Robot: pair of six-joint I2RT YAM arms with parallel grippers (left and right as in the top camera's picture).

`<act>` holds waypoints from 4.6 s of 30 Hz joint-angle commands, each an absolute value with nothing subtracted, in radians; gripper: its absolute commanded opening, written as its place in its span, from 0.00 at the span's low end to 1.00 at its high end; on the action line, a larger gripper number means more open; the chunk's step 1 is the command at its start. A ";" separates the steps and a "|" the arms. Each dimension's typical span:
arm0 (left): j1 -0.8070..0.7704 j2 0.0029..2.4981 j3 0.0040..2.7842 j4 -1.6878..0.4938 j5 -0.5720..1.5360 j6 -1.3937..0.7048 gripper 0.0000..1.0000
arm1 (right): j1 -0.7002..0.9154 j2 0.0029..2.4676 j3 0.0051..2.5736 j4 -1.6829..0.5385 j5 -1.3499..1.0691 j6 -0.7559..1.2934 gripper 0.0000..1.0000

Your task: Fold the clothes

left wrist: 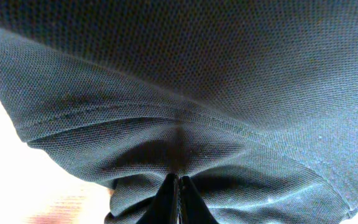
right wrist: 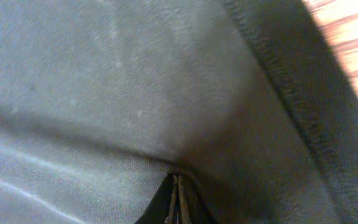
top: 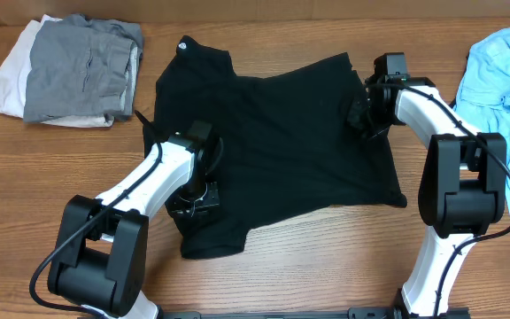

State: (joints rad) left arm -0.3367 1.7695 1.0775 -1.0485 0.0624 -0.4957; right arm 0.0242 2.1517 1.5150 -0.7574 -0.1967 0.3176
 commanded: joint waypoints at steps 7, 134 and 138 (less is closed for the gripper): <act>-0.339 1.780 1.066 -1.034 0.048 -0.506 0.04 | -0.084 2.204 1.512 -0.799 0.025 0.396 0.04; -0.228 1.589 1.142 -1.068 0.146 -0.441 1.00 | -0.281 1.797 0.968 -0.978 -0.077 0.801 0.04; -0.228 1.589 1.142 -1.058 0.147 -0.421 1.00 | -0.284 1.730 0.968 -1.032 -0.035 0.846 0.04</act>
